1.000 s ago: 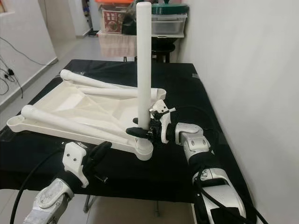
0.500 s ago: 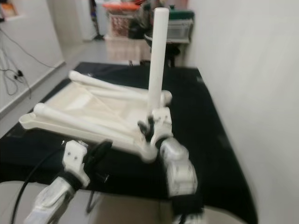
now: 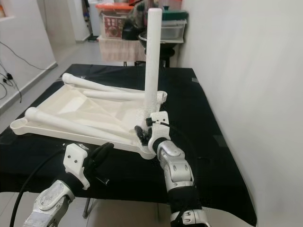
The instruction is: Building children table
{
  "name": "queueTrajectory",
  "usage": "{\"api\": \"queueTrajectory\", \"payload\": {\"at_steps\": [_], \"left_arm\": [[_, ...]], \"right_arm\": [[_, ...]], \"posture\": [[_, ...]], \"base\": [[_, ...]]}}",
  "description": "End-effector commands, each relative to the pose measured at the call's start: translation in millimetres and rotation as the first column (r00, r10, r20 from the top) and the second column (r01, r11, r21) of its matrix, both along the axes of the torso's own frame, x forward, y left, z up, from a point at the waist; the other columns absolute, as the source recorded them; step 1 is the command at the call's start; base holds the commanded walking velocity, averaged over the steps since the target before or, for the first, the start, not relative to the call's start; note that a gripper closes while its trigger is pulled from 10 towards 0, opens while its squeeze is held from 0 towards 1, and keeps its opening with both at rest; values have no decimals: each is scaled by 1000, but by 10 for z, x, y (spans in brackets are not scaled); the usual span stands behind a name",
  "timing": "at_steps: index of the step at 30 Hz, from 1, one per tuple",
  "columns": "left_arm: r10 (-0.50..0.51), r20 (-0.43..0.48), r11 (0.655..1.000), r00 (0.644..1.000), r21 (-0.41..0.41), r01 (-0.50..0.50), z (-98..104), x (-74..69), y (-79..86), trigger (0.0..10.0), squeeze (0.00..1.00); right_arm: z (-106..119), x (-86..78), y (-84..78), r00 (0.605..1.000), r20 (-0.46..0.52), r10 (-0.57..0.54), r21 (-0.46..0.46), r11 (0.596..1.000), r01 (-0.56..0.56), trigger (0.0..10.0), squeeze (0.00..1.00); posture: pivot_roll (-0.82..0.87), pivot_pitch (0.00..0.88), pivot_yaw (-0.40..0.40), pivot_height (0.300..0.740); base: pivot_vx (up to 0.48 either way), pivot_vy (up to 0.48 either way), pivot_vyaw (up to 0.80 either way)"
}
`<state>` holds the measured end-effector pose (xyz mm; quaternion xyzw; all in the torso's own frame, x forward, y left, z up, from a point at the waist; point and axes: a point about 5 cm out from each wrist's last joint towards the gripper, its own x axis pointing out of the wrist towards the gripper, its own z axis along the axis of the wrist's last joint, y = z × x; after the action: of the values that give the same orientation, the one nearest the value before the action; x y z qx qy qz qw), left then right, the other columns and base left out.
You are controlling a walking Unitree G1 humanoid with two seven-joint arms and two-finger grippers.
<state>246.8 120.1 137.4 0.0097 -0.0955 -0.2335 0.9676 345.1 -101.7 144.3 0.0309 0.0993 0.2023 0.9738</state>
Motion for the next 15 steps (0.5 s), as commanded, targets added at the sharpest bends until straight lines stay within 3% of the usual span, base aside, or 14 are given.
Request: {"api": "queueTrajectory", "payload": {"at_steps": [1, 2, 3, 4, 7, 8, 9, 10, 13, 15], "left_arm": [[4, -13, 1000, 1000, 6, -4, -18, 8, 14, 10000, 0], [4, -13, 1000, 1000, 6, -4, -18, 8, 14, 10000, 0], [2, -13, 1000, 1000, 5, -2, -16, 9, 9, 10000, 0], [0, -13, 1000, 1000, 4, 0, -14, 10, 4, 10000, 0], [-1, -13, 1000, 1000, 2, 2, -10, 9, -7, 10000, 0], [-1, -13, 1000, 1000, 2, 2, -10, 9, -7, 10000, 0], [-1, -12, 1000, 1000, 1, 1, -8, 8, -10, 10000, 0], [2, -10, 1000, 1000, 0, -2, -6, 6, -9, 10000, 0], [4, -10, 1000, 1000, 0, -4, -4, 5, -5, 10000, 0], [4, -10, 1000, 1000, 1, -4, -4, 5, -5, 10000, 0]], "right_arm": [[129, 66, 77, 995, 52, 89, 10, 996, -89, 10000, 1000], [129, 66, 77, 995, 52, 89, 10, 996, -89, 10000, 1000], [192, 115, 74, 983, 83, 165, 7, 986, -166, 10000, 427], [232, 153, 68, 969, 104, 223, -1, 974, -225, 10000, 0], [312, 216, 20, 917, 130, 376, -48, 927, -373, 10000, 0], [312, 216, 20, 917, 130, 376, -48, 927, -373, 10000, 0], [329, 231, -4, 898, 128, 421, -67, 907, -416, 10000, 0], [342, 246, -55, 851, 104, 514, -93, 857, -506, 10000, 0], [339, 233, -94, 802, 69, 593, -104, 804, -586, 10000, 0], [337, 231, -105, 791, 62, 609, -108, 791, -602, 10000, 0]], "posture": [[0, 0, -17, 740], [0, 0, -17, 740], [1, 0, -18, 740], [2, 0, -19, 740], [12, 0, -30, 740], [12, 0, -30, 740], [12, 0, -30, 740], [12, 0, -30, 740], [26, 0, -34, 740], [26, 0, -34, 740]], "base": [[0, 0, 0], [0, 0, 0], [0, 0, 0], [0, 0, 0], [0, 0, 0], [0, 0, 0], [0, 0, 0], [0, 0, 0], [0, 0, 0], [0, 0, 0]]}}
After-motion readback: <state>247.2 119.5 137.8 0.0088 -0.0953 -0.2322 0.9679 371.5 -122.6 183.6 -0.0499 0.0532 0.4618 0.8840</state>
